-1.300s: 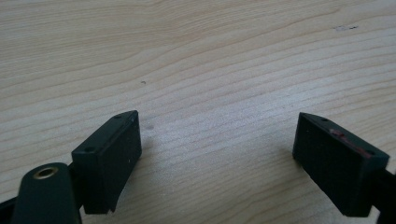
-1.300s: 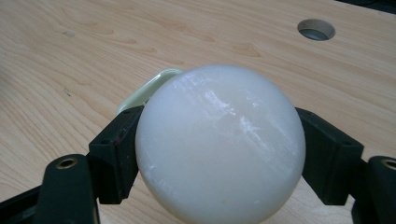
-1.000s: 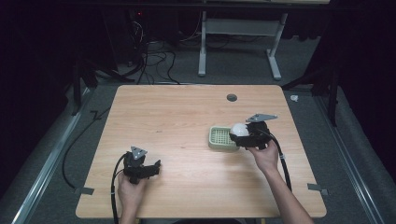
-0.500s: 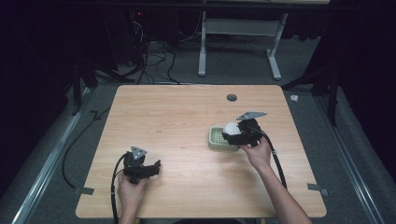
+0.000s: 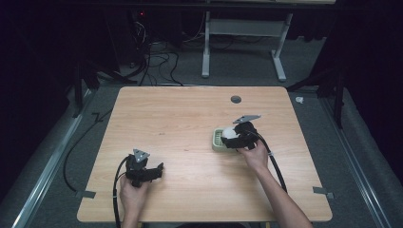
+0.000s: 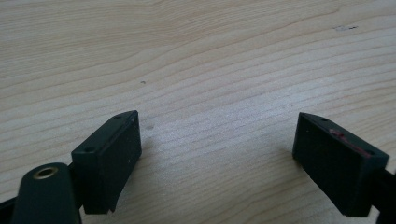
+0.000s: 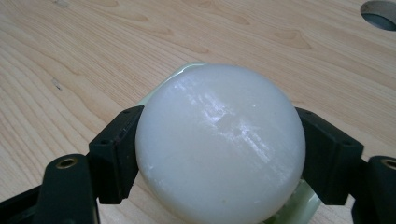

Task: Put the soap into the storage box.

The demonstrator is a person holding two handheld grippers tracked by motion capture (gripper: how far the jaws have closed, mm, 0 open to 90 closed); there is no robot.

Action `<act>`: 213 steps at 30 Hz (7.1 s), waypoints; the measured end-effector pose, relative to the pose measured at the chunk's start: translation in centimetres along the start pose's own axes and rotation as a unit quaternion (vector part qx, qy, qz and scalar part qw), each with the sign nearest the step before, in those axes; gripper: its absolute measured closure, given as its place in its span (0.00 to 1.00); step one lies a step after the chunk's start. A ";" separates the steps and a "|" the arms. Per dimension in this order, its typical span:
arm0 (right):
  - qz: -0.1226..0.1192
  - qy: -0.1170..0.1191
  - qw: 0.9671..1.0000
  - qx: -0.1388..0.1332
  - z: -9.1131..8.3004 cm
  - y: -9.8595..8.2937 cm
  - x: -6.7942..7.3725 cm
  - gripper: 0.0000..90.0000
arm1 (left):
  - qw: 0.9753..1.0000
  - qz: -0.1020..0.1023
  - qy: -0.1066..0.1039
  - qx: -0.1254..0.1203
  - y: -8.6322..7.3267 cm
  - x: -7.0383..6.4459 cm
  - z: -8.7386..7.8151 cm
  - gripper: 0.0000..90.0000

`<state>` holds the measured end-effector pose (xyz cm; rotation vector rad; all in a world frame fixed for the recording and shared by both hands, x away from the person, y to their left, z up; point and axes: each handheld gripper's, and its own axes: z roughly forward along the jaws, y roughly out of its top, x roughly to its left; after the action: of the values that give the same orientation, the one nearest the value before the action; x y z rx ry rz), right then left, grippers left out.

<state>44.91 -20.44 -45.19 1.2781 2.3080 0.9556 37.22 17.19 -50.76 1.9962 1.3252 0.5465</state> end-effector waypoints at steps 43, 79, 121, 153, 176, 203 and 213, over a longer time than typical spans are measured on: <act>0.003 0.004 1.000 -0.005 1.0 -0.2 -0.5 0.26 | 1.000 0.000 0.000 0.000 0.0 0.0 0.0 0.18; 0.027 -0.007 0.998 -0.061 -4.3 -0.2 -2.1 0.29 | 1.000 0.000 0.000 0.000 0.0 0.0 0.0 0.18; 0.050 -0.039 0.991 -0.120 -10.2 -2.6 -3.9 0.30 | 1.000 0.000 0.000 0.000 0.0 0.0 0.0 0.18; 0.070 -0.057 0.986 -0.139 -12.8 -5.1 -4.6 0.30 | 1.000 0.001 0.001 0.000 0.0 0.0 0.0 0.18; 0.102 -0.071 0.981 -0.146 -13.7 -8.1 -5.7 0.32 | 1.000 0.001 0.002 -0.001 0.0 -0.1 0.0 0.18; 0.124 -0.058 0.983 -0.126 -11.9 -10.5 -5.2 0.32 | 1.000 0.002 0.003 0.000 0.0 -0.1 0.0 0.18; 0.120 -0.056 0.985 -0.107 -10.8 -10.8 -4.8 0.32 | 1.000 0.002 0.003 0.000 0.0 -0.1 0.0 0.18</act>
<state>34.70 -32.77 -45.08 1.4968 1.9380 1.1413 37.22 17.14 -50.78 1.9976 1.3250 0.5541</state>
